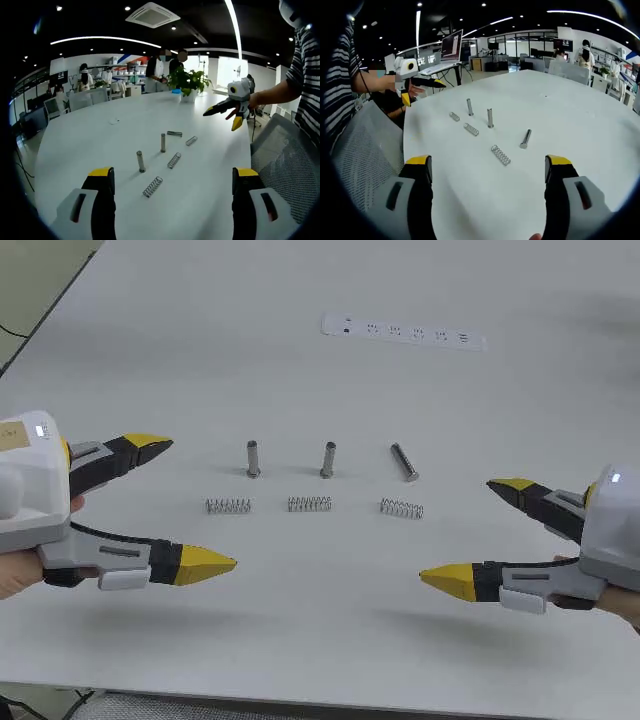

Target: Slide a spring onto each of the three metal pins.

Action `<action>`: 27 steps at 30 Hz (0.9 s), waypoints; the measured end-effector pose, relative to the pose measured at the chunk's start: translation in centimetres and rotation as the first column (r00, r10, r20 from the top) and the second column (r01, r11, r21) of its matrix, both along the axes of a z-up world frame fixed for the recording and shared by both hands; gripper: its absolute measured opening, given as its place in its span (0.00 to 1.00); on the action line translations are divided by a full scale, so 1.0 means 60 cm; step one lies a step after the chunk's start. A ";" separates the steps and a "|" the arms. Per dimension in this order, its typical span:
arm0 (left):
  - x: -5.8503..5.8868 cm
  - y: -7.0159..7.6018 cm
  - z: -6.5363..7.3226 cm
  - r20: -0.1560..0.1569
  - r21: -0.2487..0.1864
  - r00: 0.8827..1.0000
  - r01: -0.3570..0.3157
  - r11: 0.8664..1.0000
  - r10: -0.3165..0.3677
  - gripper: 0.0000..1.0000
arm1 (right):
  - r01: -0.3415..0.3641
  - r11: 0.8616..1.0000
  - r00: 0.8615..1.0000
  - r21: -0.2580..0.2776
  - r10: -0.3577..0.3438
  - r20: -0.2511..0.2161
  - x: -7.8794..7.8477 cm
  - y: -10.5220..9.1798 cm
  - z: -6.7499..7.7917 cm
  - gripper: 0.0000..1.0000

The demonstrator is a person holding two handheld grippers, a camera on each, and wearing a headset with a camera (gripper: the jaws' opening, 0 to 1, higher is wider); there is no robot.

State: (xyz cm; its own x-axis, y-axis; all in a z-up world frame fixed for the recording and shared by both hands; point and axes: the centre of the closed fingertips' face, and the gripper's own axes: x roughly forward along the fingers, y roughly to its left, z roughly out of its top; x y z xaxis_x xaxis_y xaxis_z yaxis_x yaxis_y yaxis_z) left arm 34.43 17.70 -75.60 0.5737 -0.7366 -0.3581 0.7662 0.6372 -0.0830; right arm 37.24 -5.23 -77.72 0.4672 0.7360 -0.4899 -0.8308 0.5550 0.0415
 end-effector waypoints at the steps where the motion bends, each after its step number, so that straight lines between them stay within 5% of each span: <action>1: 0.000 -0.001 0.002 -0.004 -0.010 1.000 -0.002 1.000 0.001 0.97 | -0.001 1.000 1.000 0.002 0.001 -0.001 0.000 0.001 0.001 0.93; 27: 0.001 0.009 -0.013 -0.019 0.008 1.000 -0.004 1.000 0.005 0.97 | -0.028 1.000 0.999 -0.005 0.028 -0.021 -0.014 0.005 -0.015 0.97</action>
